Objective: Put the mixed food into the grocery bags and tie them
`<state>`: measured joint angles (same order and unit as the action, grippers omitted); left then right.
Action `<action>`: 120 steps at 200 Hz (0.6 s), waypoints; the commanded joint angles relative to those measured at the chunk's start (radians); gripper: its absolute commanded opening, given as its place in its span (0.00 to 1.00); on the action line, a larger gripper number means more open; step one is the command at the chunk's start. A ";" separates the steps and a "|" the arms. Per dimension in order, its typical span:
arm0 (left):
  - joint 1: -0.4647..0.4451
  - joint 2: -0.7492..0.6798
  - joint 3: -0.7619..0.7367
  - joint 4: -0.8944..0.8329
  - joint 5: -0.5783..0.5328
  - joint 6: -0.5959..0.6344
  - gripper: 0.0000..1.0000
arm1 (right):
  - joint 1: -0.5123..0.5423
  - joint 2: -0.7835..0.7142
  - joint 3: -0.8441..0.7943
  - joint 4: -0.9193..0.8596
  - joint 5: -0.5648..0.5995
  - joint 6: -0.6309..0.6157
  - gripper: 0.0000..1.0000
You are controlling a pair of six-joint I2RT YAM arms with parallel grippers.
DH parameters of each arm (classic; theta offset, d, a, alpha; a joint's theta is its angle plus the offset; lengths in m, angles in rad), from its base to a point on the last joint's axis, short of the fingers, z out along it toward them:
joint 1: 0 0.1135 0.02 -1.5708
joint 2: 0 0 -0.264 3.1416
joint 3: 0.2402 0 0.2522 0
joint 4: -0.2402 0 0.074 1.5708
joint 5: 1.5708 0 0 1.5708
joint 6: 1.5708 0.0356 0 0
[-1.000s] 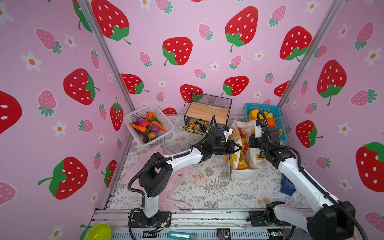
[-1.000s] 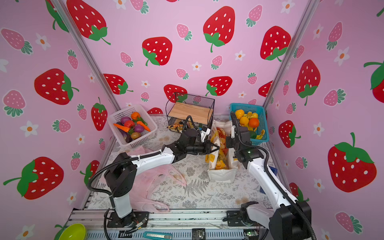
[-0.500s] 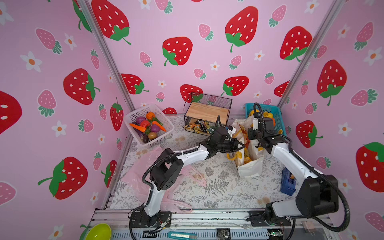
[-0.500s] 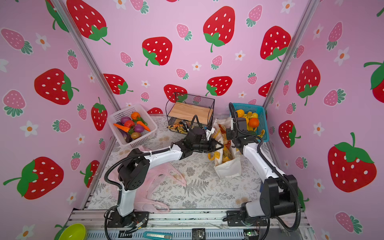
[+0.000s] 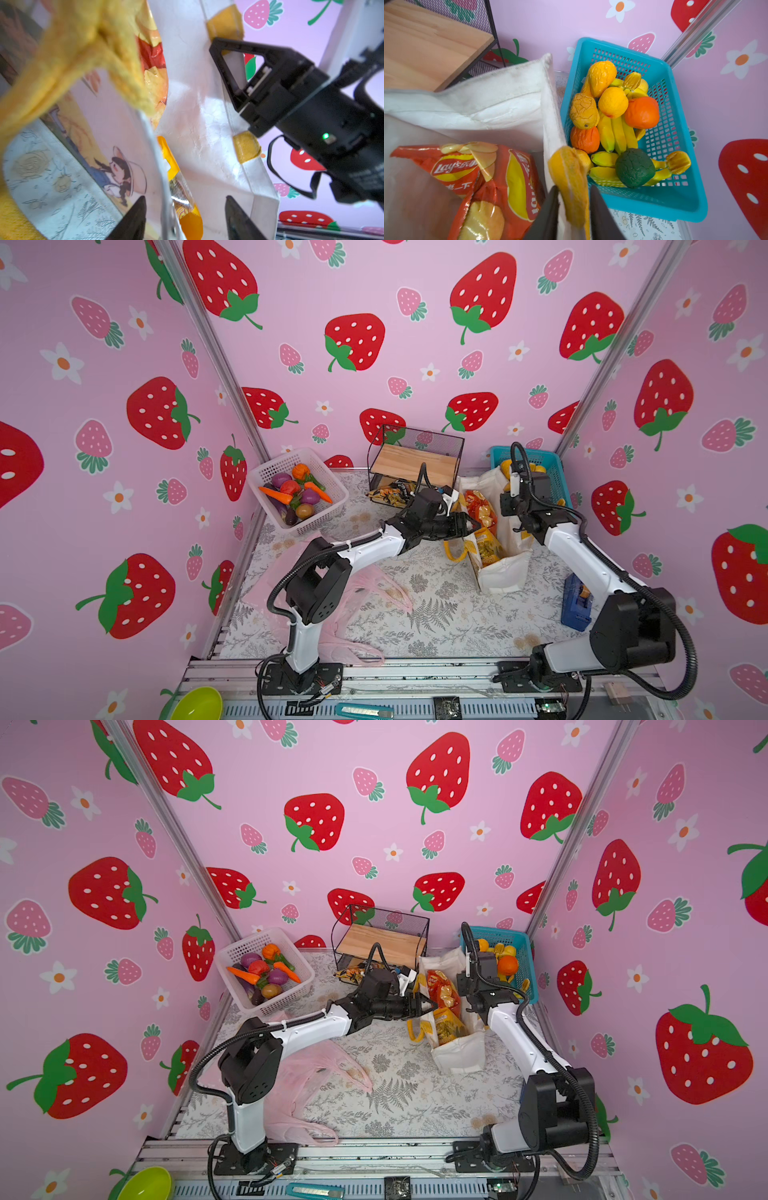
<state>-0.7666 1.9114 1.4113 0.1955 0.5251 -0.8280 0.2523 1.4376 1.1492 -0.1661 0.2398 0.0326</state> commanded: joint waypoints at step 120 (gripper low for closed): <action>0.103 -0.784 -0.576 -0.757 -0.717 0.286 0.83 | 0.415 -0.235 -0.020 0.187 -0.090 -0.044 0.93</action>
<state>-0.6613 1.1950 0.9264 -0.2684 0.0010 -0.5133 0.5591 1.1976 1.1728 -0.0628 0.1844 0.0021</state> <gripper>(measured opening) 0.842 0.928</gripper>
